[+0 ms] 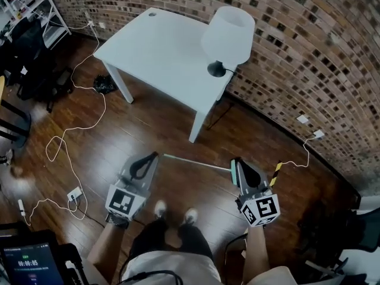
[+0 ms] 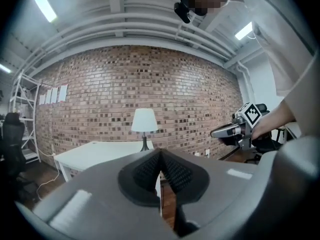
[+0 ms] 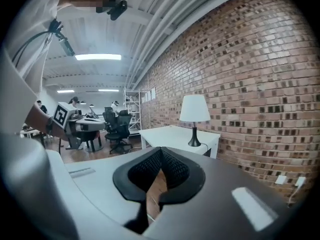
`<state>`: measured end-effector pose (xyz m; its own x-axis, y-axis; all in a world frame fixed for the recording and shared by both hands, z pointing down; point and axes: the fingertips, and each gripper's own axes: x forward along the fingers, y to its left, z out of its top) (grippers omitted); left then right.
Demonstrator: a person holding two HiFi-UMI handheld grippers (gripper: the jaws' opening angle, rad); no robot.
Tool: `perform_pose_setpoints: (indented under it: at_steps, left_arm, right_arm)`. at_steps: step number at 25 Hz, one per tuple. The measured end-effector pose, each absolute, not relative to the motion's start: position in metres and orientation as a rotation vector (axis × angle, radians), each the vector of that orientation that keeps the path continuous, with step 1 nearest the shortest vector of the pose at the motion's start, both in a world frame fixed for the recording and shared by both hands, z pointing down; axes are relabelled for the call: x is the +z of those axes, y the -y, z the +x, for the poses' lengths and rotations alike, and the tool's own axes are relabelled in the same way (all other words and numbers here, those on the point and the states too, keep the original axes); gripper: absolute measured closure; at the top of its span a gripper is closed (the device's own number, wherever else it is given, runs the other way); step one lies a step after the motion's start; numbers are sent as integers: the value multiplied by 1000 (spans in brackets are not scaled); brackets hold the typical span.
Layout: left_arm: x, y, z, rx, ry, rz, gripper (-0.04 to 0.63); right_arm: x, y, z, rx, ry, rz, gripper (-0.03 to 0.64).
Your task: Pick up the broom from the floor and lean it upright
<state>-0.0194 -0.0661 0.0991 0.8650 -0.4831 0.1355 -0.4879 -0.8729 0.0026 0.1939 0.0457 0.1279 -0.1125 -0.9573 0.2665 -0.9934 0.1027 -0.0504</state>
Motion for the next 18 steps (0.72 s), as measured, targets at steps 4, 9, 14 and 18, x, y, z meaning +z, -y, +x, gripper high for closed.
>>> perform_pose_setpoints:
  at_steps: [4,9,14,18]
  left_arm:
    - [153,96,-29,267,889,3005,595]
    - [254,123,-37,285,979,2979,595]
    - [393,139,-37,349,1037,2852,595]
    - [524,140,-33,441,1038,2799,595]
  right_arm:
    - [199,-5,185,346,2223,1842,578]
    - [311,37,169,361,2199,1742,575]
    - [429,59,169,382,2176,1729,581]
    - [542,74,166,402,2177,1659,581]
